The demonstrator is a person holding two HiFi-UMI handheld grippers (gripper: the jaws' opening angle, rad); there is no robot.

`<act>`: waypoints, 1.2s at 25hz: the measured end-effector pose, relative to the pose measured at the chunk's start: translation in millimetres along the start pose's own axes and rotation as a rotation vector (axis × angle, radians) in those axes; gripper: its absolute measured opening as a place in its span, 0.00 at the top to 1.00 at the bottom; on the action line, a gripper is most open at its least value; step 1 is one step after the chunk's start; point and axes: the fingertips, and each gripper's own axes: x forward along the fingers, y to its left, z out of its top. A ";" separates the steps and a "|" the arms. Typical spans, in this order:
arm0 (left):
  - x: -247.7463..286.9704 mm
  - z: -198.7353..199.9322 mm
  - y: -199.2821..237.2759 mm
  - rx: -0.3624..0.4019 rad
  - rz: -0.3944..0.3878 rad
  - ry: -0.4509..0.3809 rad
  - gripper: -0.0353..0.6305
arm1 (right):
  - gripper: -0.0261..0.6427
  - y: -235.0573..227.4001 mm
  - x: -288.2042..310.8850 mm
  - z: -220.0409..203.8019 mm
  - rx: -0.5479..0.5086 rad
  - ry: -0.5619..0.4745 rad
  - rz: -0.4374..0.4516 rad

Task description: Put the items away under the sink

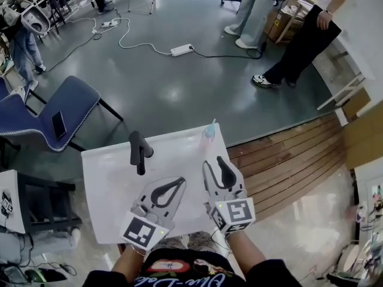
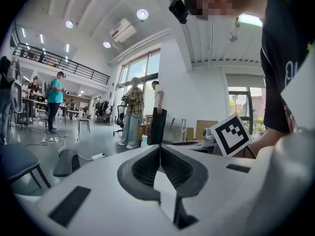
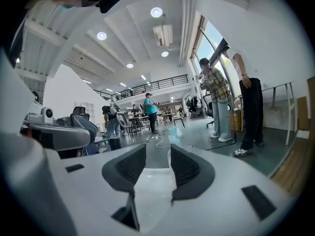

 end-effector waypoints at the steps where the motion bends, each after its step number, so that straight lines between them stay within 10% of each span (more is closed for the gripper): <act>1: 0.8 -0.6 1.4 -0.002 0.005 0.002 0.94 | 0.73 -1.2 2.8 -0.7 0.000 0.003 0.002; 30: -3.0 -15.2 19.9 -0.028 0.103 0.033 0.94 | 0.64 -19.7 47.7 -30.2 -0.031 0.059 -0.004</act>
